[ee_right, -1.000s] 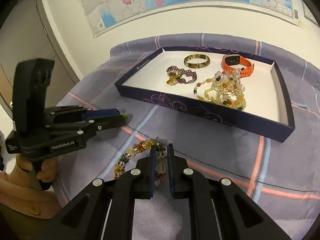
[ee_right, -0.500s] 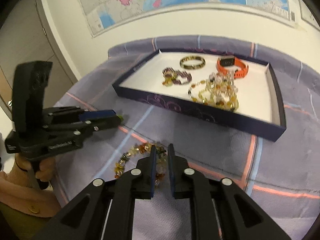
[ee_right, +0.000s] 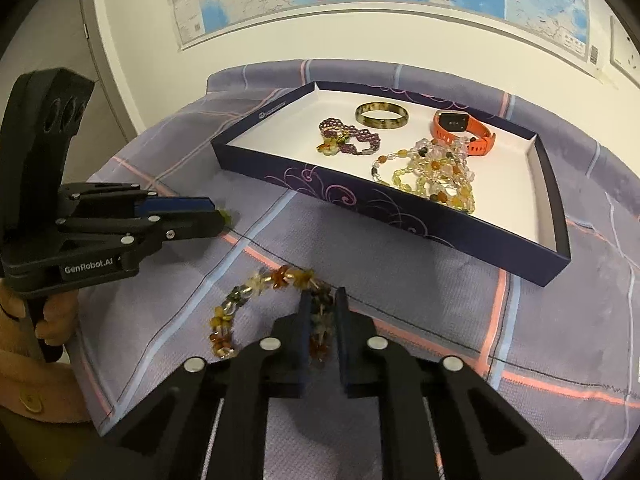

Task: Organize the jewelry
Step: 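Grasp the green ring with the left tool while the right tool grasps the multicolour bead bracelet, then lift the bracelet with the right tool while the left tool lifts the green ring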

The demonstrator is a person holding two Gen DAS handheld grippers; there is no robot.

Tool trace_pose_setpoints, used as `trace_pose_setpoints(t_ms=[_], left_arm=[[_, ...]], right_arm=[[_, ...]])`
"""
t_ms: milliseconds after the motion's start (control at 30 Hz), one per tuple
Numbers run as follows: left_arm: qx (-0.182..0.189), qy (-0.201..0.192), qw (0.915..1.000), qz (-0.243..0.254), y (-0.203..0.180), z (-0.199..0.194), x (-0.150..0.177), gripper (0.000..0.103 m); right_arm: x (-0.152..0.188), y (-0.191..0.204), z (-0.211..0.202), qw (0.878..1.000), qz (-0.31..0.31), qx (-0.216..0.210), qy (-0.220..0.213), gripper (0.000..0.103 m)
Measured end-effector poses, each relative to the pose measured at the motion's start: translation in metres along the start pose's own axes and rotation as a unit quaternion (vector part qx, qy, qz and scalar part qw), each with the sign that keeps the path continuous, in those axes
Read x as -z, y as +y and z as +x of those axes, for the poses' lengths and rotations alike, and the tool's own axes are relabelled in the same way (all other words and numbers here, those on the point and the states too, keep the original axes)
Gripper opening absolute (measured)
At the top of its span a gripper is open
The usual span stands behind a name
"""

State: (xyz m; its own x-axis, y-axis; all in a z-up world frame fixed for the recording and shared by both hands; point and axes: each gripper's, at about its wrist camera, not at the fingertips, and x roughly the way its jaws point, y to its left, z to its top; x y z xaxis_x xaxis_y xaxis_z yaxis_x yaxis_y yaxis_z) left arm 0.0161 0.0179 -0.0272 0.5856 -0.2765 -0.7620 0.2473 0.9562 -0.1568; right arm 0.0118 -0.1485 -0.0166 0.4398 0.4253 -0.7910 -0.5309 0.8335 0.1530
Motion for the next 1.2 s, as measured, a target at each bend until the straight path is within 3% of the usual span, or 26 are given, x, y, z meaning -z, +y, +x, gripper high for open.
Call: trace_pose_setpoints(t_ms=[400,533,600,833,900,933,967,1033,1200], left_arm=[[0.003,-0.010,0.9999,0.003,-0.001,-0.007,-0.004,0.020],[0.004,-0.016,0.9998,0.005,-0.002,-0.011,-0.009,0.020],[0.006,-0.020,0.9998,0.007,-0.003,-0.013,-0.011,0.020],[0.008,-0.026,0.9995,0.014,-0.006,-0.017,-0.014,0.020],[0.007,-0.023,0.9996,0.013,-0.005,-0.015,-0.013,0.020],[0.007,-0.022,0.9997,0.012,-0.004,-0.015,-0.013,0.020],[0.007,-0.022,0.9997,0.011,-0.004,-0.015,-0.012,0.020],[0.007,-0.019,0.9997,0.009,-0.003,-0.014,-0.011,0.020],[0.008,-0.016,0.9998,0.008,-0.002,-0.012,-0.010,0.020]], right_arm=[[-0.014,-0.009,-0.035,0.997,0.031,-0.042,-0.057,0.009],[-0.021,-0.008,-0.045,0.997,0.022,-0.036,-0.071,0.009],[-0.023,-0.008,-0.050,0.996,0.020,-0.039,-0.076,0.000],[-0.025,-0.012,-0.051,0.997,0.016,-0.027,-0.072,0.000],[-0.022,-0.015,-0.044,0.998,0.022,-0.021,-0.059,0.005],[-0.019,-0.017,-0.038,0.999,0.022,-0.017,-0.044,0.011],[-0.017,-0.017,-0.034,0.999,0.022,-0.013,-0.037,0.024],[-0.010,-0.019,-0.023,1.000,0.020,0.007,-0.019,0.034],[0.001,-0.022,-0.006,0.999,0.023,0.023,0.008,0.034]])
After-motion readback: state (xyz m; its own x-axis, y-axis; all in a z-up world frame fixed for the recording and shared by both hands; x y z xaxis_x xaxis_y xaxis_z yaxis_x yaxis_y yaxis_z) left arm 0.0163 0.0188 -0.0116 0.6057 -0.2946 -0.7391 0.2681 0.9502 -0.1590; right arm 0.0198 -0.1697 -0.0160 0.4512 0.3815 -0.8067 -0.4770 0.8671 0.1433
